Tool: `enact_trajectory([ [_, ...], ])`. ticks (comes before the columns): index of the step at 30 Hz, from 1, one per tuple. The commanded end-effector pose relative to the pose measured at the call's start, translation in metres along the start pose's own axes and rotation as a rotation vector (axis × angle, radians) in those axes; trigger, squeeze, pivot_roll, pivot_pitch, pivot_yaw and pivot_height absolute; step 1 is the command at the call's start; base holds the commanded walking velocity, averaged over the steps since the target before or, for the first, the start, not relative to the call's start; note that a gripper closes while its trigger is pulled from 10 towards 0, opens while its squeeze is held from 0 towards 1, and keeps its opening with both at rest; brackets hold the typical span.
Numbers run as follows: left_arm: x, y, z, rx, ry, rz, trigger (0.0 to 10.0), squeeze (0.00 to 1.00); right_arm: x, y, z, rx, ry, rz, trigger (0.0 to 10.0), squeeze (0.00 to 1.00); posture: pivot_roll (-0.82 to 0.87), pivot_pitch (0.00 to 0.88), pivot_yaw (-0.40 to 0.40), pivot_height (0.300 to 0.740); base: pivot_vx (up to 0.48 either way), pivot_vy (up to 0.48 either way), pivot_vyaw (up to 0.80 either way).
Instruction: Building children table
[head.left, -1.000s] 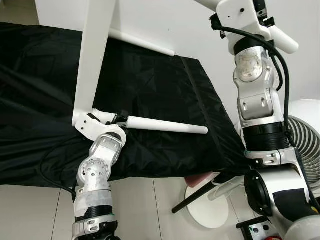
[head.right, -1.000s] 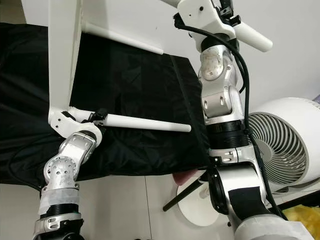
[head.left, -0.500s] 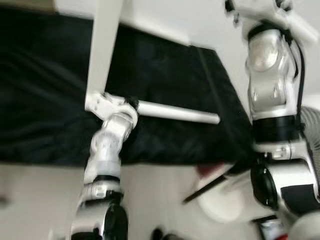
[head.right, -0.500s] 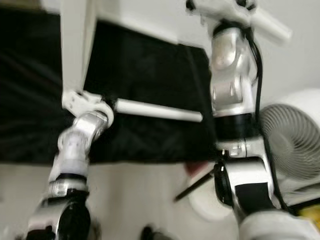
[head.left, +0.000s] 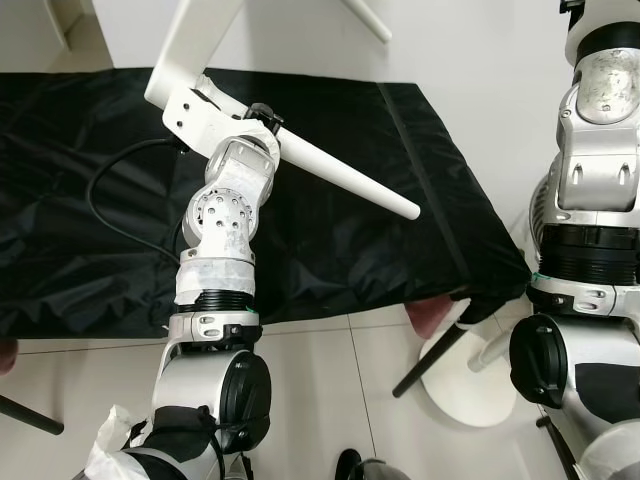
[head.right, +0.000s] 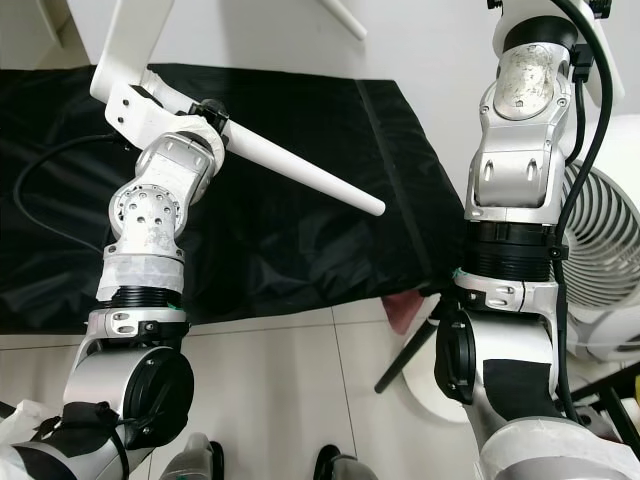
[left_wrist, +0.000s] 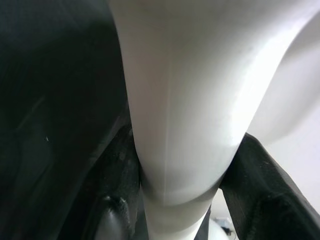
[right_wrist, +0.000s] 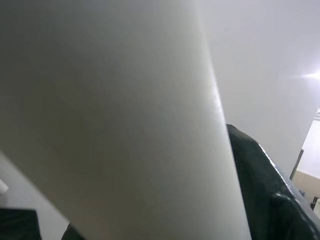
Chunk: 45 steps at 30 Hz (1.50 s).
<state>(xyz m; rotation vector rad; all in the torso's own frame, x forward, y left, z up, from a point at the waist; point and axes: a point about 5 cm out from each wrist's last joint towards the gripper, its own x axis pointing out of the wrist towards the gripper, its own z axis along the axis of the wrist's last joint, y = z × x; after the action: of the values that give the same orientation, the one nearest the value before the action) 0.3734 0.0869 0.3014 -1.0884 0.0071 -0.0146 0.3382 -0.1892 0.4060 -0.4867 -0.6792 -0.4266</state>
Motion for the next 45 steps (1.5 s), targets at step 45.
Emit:
enact_trajectory([
  [45, -0.045, -0.122, 0.052, 0.365, -0.317, -0.552, 0.0, 0.0, -0.041, 0.061, -0.073, 0.467, 0.368, 0.308, 0.0, 0.0, 0.07, 0.0, 0.0, 0.74, 0.0, 0.0, 0.0],
])
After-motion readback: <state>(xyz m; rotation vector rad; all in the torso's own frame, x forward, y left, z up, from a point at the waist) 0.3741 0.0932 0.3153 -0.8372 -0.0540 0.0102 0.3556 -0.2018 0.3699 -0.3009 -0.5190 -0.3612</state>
